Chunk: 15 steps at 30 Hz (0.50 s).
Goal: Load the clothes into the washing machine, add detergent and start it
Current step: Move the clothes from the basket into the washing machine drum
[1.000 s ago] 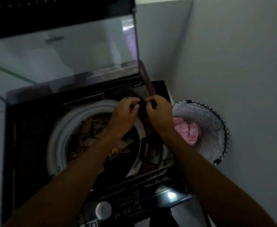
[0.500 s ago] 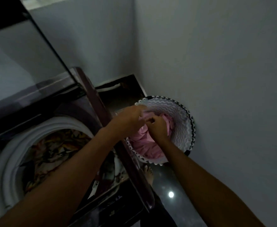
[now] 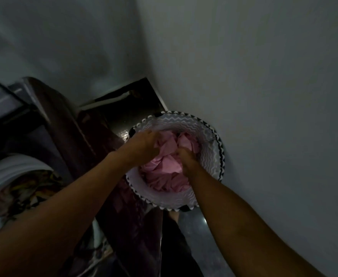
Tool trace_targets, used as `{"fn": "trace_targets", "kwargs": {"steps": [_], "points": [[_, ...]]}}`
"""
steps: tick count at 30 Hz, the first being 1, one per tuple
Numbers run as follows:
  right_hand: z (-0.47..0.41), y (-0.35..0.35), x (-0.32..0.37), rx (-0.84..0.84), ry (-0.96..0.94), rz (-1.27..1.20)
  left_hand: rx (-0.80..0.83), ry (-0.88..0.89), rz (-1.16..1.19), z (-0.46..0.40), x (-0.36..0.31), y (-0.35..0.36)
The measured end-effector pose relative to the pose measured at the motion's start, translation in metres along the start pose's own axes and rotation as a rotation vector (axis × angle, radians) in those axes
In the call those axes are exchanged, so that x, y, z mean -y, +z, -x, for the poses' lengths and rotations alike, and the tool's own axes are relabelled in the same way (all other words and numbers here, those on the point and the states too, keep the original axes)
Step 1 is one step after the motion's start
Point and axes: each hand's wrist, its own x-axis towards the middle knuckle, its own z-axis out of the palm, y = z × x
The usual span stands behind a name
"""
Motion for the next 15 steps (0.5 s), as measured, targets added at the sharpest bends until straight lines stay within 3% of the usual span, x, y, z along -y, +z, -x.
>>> {"fn": "trace_targets", "kwargs": {"steps": [2, 5, 8, 10, 15], "points": [[0.018, -0.001, 0.009, 0.036, 0.049, -0.199, -0.023, 0.026, 0.008, 0.002, 0.003, 0.006], [0.03, 0.001, 0.014, 0.069, 0.052, -0.281, -0.061, 0.044, -0.008, 0.004, 0.002, 0.007], [0.036, 0.011, 0.023, -0.038, 0.066, -0.406, -0.072, 0.025, 0.034, 0.002, -0.002, 0.005], [0.044, 0.016, 0.036, -0.066, 0.002, -0.469, -0.059, 0.011, 0.072, 0.004, -0.004, 0.002], [0.077, 0.014, 0.068, 0.067, -0.164, -0.585, -0.056, 0.036, 0.135, 0.013, -0.008, -0.007]]}}
